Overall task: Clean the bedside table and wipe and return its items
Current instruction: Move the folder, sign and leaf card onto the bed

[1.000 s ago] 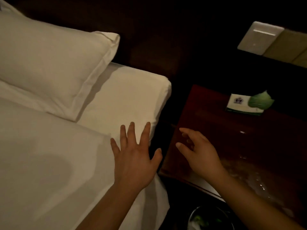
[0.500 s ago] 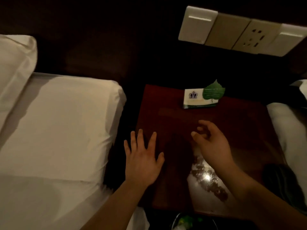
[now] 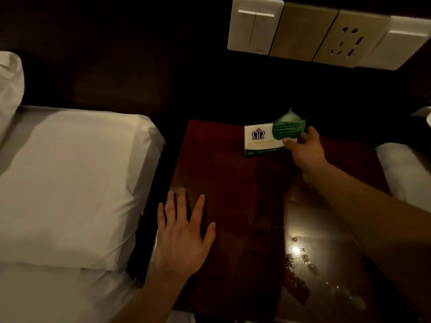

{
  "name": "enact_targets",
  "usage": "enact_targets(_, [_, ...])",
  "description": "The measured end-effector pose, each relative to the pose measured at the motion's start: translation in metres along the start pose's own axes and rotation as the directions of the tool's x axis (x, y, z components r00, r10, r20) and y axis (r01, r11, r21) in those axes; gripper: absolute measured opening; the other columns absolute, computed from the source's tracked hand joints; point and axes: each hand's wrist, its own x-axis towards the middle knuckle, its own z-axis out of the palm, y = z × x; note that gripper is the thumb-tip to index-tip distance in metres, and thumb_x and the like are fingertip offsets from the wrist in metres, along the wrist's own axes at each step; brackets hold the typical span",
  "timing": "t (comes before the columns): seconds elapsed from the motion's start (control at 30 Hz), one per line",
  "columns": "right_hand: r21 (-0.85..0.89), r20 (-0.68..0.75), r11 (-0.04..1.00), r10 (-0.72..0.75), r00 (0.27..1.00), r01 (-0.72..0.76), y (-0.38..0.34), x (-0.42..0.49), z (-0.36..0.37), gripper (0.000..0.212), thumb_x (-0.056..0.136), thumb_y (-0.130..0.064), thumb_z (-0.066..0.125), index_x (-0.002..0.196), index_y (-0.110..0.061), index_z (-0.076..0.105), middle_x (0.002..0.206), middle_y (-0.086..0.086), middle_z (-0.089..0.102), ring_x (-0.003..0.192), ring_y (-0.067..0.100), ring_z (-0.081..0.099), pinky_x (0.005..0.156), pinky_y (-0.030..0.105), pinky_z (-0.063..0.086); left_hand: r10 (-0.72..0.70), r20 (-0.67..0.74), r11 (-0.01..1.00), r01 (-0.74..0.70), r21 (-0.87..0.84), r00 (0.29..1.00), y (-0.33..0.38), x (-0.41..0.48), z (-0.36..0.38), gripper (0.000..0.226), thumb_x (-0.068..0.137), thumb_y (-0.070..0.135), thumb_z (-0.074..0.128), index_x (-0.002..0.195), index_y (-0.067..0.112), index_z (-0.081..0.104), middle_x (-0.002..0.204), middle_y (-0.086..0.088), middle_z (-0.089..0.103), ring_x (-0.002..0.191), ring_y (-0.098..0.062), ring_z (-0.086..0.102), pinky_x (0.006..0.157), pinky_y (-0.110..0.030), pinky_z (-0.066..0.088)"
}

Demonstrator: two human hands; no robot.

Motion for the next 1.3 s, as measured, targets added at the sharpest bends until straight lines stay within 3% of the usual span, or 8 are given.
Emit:
enact_targets(0.2, [-0.007,-0.056,0.994,0.105,0.993,-0.106,0.004,0.029,0.001,0.094,0.082,-0.037,0.077,0.154,-0.019,0.02,0.151,0.012,0.041,0.139,0.036,0.036,0.11,0.055,0.039,-0.003,-0.003,1.0,0.003,0.01,1.0,0.0,-0.001,0.003,0.069,0.096,0.064,0.023,0.154,0.028,0.03,0.161,-0.02,0.025,0.152,-0.038,0.014,0.12,-0.059,0.02])
enact_targets(0.4, [0.055,0.094,0.997,0.047,0.994,-0.053,0.001,0.043,0.002,0.095,0.078,-0.021,0.082,0.152,-0.012,0.024,0.136,0.006,0.058,0.119,0.018,0.053,0.098,0.034,0.041,-0.005,-0.037,1.0,0.006,0.024,0.999,0.002,0.0,0.005,0.069,0.095,0.065,0.024,0.153,0.029,0.032,0.161,-0.019,0.027,0.151,-0.037,0.017,0.12,-0.058,0.02])
enact_targets(0.63, [0.179,0.137,0.982,0.037,0.99,-0.062,0.018,0.029,-0.002,0.018,0.086,-0.011,0.073,0.104,-0.013,0.07,0.11,0.011,0.072,0.099,0.027,0.07,0.078,0.036,0.058,-0.006,-0.053,1.0,0.006,0.012,0.999,0.0,0.001,0.009,0.069,0.095,0.066,0.024,0.152,0.03,0.034,0.16,-0.018,0.028,0.151,-0.037,0.018,0.119,-0.058,0.021])
enact_targets(0.9, [0.366,0.3,0.913,0.071,0.951,-0.183,0.01,-0.044,0.011,0.01,0.092,-0.003,0.063,0.098,-0.01,0.059,0.095,0.007,0.068,0.079,0.016,0.068,0.057,0.021,0.056,-0.031,-0.067,0.963,0.012,-0.271,0.997,-0.007,-0.001,0.005,0.073,0.094,0.073,0.02,0.154,0.031,0.026,0.165,-0.002,0.02,0.155,-0.018,0.003,0.125,-0.046,0.007])
enact_targets(0.97, [0.347,0.374,0.921,0.039,0.926,-0.179,-0.001,-0.07,0.015,0.01,0.092,-0.002,0.063,0.095,-0.011,0.061,0.091,0.007,0.07,0.076,0.017,0.067,0.056,0.022,0.054,-0.106,-0.039,0.812,0.064,-0.58,0.994,-0.013,-0.001,-0.006,0.076,0.092,0.072,0.032,0.155,0.03,0.027,0.162,0.003,0.028,0.153,-0.014,0.016,0.125,-0.046,0.015])
enact_targets(1.1, [0.309,0.544,0.939,-0.042,0.838,-0.153,-0.022,-0.117,0.024,0.008,0.092,0.0,0.061,0.097,-0.007,0.06,0.081,0.004,0.072,0.069,0.011,0.067,0.052,0.02,0.049,-0.358,0.145,0.131,0.204,-0.97,0.922,-0.032,-0.007,-0.051,0.082,0.076,0.062,0.063,0.149,0.039,0.034,0.14,0.003,0.058,0.128,-0.017,0.056,0.105,-0.045,0.049])
enact_targets(1.2, [0.29,0.629,0.945,-0.07,0.775,-0.15,-0.035,-0.143,0.035,0.012,0.093,-0.002,0.06,0.105,-0.001,0.059,0.085,0.007,0.072,0.073,0.014,0.067,0.057,0.024,0.048,-0.321,0.161,0.048,0.185,-0.982,0.933,-0.053,-0.028,-0.075,0.059,0.068,0.059,0.07,0.124,0.044,0.061,0.113,0.008,0.074,0.106,-0.012,0.07,0.084,-0.028,0.06])
enact_targets(1.3, [0.277,0.683,0.948,-0.082,0.726,-0.154,-0.044,-0.166,0.052,0.008,0.093,-0.003,0.06,0.101,-0.005,0.06,0.084,0.005,0.073,0.074,0.014,0.068,0.057,0.024,0.049,-0.302,0.226,-0.033,0.227,-0.973,0.926,-0.068,-0.051,-0.086,0.033,0.08,0.038,0.072,0.112,0.028,0.073,0.108,0.0,0.077,0.105,-0.021,0.072,0.09,-0.041,0.058])
